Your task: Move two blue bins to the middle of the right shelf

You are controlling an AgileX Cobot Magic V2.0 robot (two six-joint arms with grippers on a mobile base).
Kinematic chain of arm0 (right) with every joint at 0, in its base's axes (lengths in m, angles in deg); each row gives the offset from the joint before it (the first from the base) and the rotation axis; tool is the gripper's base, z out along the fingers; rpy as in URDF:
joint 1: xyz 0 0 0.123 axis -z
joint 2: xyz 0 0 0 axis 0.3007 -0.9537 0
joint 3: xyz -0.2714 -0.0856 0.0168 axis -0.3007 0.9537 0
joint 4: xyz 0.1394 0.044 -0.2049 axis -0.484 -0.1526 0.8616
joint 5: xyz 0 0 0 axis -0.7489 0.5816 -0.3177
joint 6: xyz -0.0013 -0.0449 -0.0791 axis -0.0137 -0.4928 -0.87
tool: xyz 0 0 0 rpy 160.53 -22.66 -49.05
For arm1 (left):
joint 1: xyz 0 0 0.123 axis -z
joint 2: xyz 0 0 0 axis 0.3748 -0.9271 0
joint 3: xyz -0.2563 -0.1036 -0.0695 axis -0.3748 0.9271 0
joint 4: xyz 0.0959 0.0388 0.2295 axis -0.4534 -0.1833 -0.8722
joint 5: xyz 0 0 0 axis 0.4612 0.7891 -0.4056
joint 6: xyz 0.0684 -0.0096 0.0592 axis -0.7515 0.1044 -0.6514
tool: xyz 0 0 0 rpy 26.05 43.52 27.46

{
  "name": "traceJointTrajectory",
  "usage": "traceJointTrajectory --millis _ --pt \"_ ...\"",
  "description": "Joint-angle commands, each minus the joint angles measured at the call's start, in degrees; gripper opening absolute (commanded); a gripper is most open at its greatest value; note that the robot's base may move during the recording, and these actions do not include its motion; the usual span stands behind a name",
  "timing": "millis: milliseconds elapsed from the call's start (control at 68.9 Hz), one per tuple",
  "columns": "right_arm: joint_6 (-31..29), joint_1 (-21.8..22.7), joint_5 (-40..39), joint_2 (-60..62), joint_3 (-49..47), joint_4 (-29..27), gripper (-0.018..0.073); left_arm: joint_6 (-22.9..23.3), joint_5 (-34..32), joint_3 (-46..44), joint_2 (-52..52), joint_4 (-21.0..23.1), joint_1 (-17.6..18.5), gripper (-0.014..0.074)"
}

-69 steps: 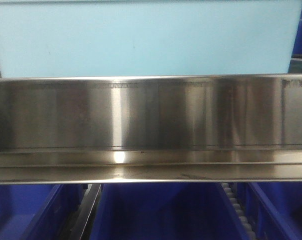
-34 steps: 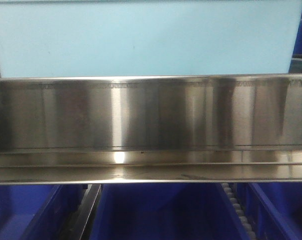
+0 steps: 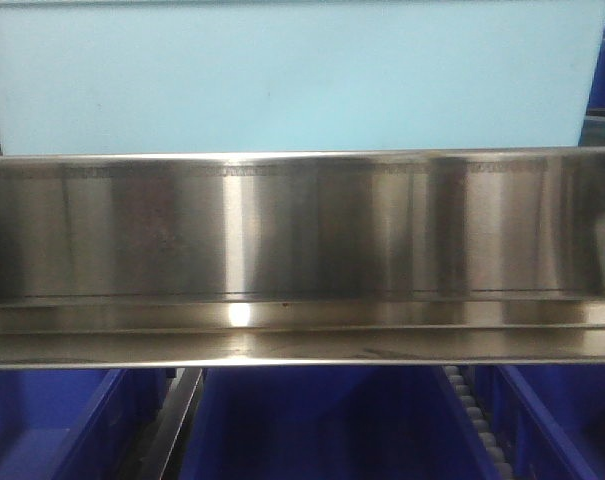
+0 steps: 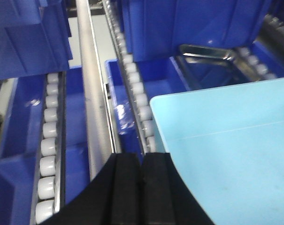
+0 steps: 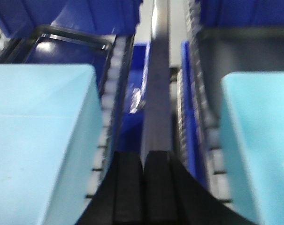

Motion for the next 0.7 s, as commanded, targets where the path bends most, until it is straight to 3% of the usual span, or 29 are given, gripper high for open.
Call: traceJointTrajectory --millis 0,102,232,377,537,609,682 --pt "5.93 -2.55 3.25 -3.43 -3.83 4.39 -0.0159 9.61 3.88 -3.42 -3.37 -9.76 4.25 -0.0111" --pt "11.25 -6.34 8.62 -7.64 -8.79 9.47 -0.0159 16.49 8.23 -6.46 -6.7 -14.99 7.72 -0.0111" --pt "16.58 -11.79 17.16 -13.11 -16.11 16.61 -0.0159 20.56 12.11 -8.4 -9.61 -13.17 8.99 -0.0111" --pt "16.7 -14.99 21.15 -17.61 -21.25 16.03 -0.0159 20.56 12.72 -8.49 -11.1 -9.73 8.99 -0.0111" --pt "16.7 -16.17 22.05 -20.39 -23.82 12.57 -0.0159 20.4 12.76 -8.49 -12.37 -9.45 8.99 -0.0101" --pt "16.7 -16.42 22.18 -21.3 -23.82 12.57 -0.0159 20.2 13.06 -8.49 -12.59 -9.21 8.99 -0.0043" --pt "16.7 -16.42 22.83 -22.0 -23.82 12.57 -0.0128 20.2 13.42 -8.49 -12.84 -8.63 8.99 0.0079"
